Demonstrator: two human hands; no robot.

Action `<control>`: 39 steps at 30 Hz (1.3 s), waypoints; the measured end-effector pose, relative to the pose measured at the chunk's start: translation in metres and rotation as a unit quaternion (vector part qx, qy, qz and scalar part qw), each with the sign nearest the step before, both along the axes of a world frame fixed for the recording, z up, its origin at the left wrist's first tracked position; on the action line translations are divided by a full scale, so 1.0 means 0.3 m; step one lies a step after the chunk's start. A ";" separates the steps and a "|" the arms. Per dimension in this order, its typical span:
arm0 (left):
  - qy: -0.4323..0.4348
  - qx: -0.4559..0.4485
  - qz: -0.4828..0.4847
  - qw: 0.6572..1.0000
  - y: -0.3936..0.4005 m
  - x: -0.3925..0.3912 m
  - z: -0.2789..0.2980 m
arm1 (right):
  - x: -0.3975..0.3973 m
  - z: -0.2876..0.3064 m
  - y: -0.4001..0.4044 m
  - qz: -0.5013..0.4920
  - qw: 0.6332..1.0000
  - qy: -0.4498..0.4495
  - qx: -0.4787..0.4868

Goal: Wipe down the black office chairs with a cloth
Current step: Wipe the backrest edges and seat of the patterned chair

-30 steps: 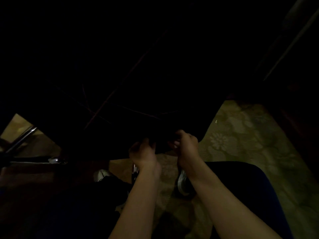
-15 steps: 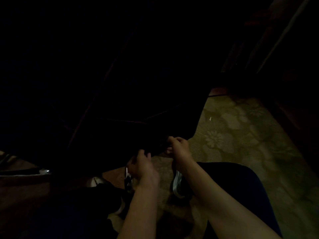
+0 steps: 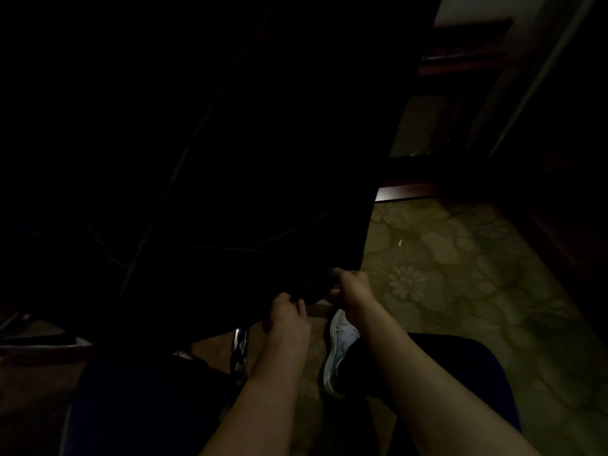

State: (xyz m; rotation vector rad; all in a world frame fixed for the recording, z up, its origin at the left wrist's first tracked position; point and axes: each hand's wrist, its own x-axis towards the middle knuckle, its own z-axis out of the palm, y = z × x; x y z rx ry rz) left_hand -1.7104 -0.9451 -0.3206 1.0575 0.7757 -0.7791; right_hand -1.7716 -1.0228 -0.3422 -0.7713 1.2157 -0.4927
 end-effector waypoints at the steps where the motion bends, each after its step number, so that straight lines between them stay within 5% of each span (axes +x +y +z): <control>1: 0.009 -0.006 -0.005 1.000 -0.013 0.000 0.014 | -0.009 0.015 -0.009 -0.005 1.000 -0.006 0.000; 13: -0.072 -0.029 0.064 0.995 -0.100 -0.099 0.101 | -0.058 0.086 -0.096 -0.062 0.989 -0.104 -0.083; 24: -0.018 0.003 -0.003 1.000 -0.148 -0.137 0.023 | -0.085 -0.069 -0.125 -0.078 0.994 -0.038 0.066; 31: -0.037 -0.051 0.003 0.998 -0.107 -0.089 0.099 | -0.043 0.072 -0.098 -0.094 0.991 -0.091 0.007; 39: -0.153 -0.101 0.093 0.979 0.012 -0.040 0.339 | 0.011 0.365 0.009 -0.069 0.981 -0.170 -0.064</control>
